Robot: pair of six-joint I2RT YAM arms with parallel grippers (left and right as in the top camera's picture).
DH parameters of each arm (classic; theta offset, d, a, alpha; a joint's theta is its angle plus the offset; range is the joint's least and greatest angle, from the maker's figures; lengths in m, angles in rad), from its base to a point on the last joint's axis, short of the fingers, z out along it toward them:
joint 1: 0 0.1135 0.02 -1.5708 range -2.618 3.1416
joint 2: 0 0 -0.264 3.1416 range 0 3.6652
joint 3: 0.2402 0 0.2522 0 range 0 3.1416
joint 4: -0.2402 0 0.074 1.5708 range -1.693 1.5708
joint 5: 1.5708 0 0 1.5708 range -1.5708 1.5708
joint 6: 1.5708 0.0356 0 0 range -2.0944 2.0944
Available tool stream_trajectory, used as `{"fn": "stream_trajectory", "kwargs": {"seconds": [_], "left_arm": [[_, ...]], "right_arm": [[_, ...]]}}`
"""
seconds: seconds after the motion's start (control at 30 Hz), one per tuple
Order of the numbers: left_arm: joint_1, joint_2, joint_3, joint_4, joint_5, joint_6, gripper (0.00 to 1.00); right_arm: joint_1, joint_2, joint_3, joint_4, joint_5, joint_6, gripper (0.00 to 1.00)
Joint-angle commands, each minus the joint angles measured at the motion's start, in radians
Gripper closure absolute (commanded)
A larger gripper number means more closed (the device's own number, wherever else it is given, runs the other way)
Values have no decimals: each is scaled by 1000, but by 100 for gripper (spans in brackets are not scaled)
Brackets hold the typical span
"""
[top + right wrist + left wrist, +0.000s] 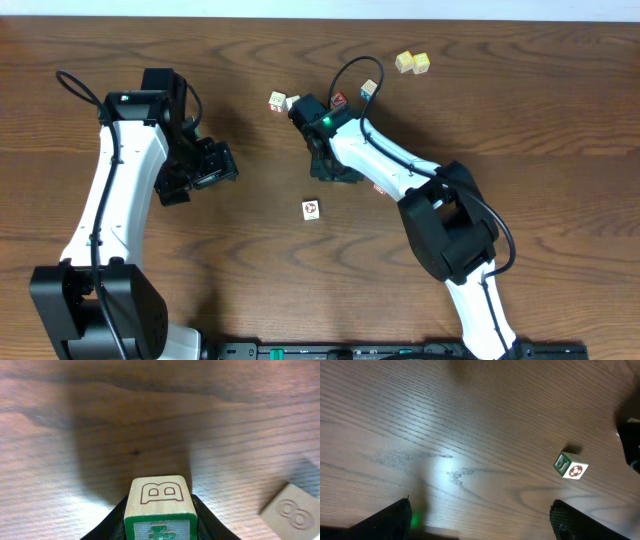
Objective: Lift 4 blocks
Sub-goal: 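Lower the right gripper and grasp the green '4' block, then carry the green block toward the front and release it on the table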
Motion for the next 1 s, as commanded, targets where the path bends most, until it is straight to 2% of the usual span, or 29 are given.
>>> {"fn": "stream_trajectory", "kwargs": {"seconds": [0.0,0.13,0.33,0.5,0.63,0.77,0.97], "left_arm": [[2,-4,4,-1,-10,2,12],[2,-3,4,-1,-10,2,12],[2,-3,4,4,-10,2,11],[2,-3,3,11,-10,2,12],[2,-3,-2,10,-10,2,12],[2,-4,-3,11,-10,2,12],[2,-3,-3,27,-9,2,12]], "right_arm": [[-58,-21,6,-19,-59,-97,71],[-130,-38,6,-71,-158,-241,72],[-214,-38,6,-234,-180,-375,71],[-237,-38,4,-340,-166,-460,69],[-259,-38,-3,-419,-82,-460,68],[-288,-38,-39,-442,-82,-489,67],[-280,-38,-51,-368,-264,-538,67]]}}
